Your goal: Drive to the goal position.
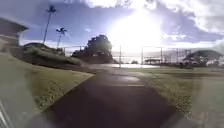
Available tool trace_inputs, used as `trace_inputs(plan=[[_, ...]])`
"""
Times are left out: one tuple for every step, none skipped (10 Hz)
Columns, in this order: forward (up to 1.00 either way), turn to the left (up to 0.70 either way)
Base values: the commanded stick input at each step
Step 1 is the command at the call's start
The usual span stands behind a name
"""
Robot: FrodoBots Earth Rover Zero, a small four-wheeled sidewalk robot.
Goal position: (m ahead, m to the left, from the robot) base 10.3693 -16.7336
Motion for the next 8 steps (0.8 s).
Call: trace_inputs(plan=[[0.70, 0.00], [0.70, 0.00], [0.70, 0.00], [0.70, 0.00], [0.70, 0.00], [0.70, 0.00], [0.70, 0.00], [0.70, 0.00]])
